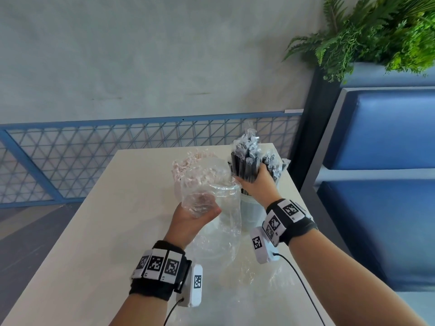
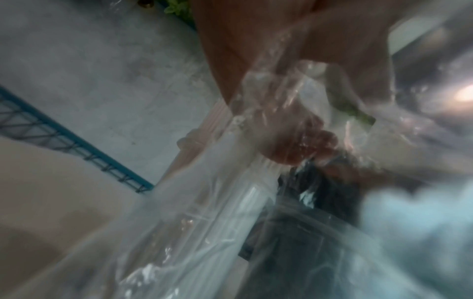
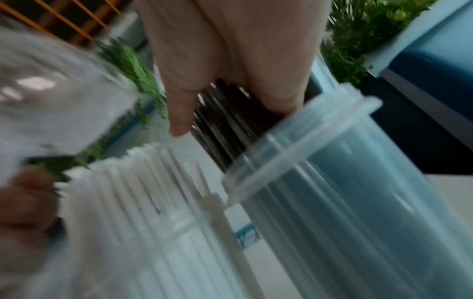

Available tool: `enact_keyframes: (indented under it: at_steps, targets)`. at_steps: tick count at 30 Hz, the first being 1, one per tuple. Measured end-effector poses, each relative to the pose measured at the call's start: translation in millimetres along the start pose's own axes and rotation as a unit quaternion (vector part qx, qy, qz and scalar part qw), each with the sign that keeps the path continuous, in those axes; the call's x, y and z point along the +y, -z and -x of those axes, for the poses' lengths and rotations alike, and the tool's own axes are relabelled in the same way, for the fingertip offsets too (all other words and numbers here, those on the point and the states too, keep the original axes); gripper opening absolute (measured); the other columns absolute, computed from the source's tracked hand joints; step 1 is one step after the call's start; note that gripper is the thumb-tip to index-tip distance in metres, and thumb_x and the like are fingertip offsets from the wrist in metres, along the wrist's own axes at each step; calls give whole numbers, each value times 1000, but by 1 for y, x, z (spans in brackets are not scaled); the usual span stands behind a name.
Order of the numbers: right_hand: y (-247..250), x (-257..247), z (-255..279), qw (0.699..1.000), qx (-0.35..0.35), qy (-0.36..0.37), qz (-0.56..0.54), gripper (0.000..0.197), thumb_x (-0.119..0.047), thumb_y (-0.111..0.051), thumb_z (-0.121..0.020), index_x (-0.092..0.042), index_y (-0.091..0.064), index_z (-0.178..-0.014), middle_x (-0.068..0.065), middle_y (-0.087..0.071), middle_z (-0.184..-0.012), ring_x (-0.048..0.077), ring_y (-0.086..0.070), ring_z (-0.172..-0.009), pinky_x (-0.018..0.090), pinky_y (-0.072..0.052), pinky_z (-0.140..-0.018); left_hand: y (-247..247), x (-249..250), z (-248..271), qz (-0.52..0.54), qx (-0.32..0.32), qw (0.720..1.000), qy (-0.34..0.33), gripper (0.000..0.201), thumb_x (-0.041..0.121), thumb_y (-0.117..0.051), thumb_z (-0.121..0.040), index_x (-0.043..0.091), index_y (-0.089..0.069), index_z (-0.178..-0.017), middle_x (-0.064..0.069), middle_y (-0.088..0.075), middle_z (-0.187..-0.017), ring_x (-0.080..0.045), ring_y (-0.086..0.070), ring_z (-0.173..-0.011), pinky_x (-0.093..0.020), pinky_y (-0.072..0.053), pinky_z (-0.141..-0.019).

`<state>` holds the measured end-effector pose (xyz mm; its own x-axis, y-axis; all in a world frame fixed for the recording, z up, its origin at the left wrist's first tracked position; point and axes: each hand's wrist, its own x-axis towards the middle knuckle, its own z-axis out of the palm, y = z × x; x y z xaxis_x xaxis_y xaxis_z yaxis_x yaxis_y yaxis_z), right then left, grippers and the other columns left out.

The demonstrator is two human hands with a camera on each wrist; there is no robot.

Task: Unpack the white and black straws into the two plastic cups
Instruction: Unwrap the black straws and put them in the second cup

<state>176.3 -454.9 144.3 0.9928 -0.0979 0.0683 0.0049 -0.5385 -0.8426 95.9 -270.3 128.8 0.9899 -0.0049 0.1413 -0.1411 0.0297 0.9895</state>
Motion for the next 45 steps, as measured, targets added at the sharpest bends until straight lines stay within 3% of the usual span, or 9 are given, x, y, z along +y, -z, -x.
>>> enact_keyframes:
  at_steps: [6,10,16,21,28,31,35,41,45]
  targets:
    - [32,-20,77,945,145,293,-32,62,-48,-62,-79,-12,-45,-127,-7,-43,-127,4,-40,-120,15,-30,-105,-4,1,6,-68,-47,997,3,32,25,-79,-66,19,-67,-95,5,-72,-87,-16,-69,-92,-32,-51,-88]
    - [35,-10,104,917,46,379,117,50,-63,-53,-77,-18,-63,-95,-8,-64,-97,4,-54,-96,32,-32,-102,-14,16,9,-136,-173,975,-24,24,32,-79,-66,38,-66,-86,20,-70,-84,0,-66,-84,-13,-47,-74]
    - [42,9,120,958,120,259,23,29,-39,-57,-84,-11,-60,-77,-14,-56,-55,8,-56,-53,28,-49,-55,-10,35,13,-254,-216,942,-48,54,57,-72,-57,40,-55,-105,19,-68,-104,7,-60,-102,-14,-44,-93]
    - [61,35,130,974,175,118,-83,13,-21,-57,-89,-23,-54,-76,-10,-58,-51,10,-50,-39,22,-46,-44,22,20,30,-242,-23,969,-45,52,66,-55,-74,31,-51,-112,14,-62,-112,2,-56,-108,-16,-39,-90]
    - [51,68,128,968,195,-27,-154,14,-19,-53,-92,-10,-55,-82,-7,-53,-42,4,-42,-33,14,-39,-40,1,-30,59,-102,70,953,277,76,67,-28,-79,23,-16,-141,-9,-34,-144,-26,-40,-128,-47,-41,-98]
    - [45,74,126,967,182,-58,-166,14,-17,-52,-93,-8,-55,-83,-2,-53,-49,4,-41,-32,16,-40,-40,-7,-45,60,-13,87,945,316,68,65,-36,-81,24,-26,-134,-11,-47,-132,-29,-56,-108,-44,-51,-80]
    - [37,80,128,974,155,-78,-147,16,-20,-51,-93,-16,-52,-78,1,-55,-52,6,-42,-30,17,-39,-41,-16,-46,62,41,133,961,238,7,19,-45,-95,16,-47,-101,-9,-54,-78,-20,-49,-54,-31,-48,-55]
    - [44,98,128,985,123,-113,-49,15,-23,-50,-93,-12,-54,-84,1,-58,-53,4,-44,-27,12,-35,-34,17,-70,62,-191,161,942,223,12,11,-48,-93,13,-50,-82,-15,-57,-84,-33,-58,-73,-54,-51,-75]
    - [34,102,130,989,82,-118,-28,13,-24,-49,-93,-14,-52,-84,2,-60,-54,5,-44,-28,16,-37,-34,23,-68,66,-112,152,940,286,39,52,-41,-90,15,-53,-91,-14,-60,-99,-34,-63,-94,-43,-54,-74]
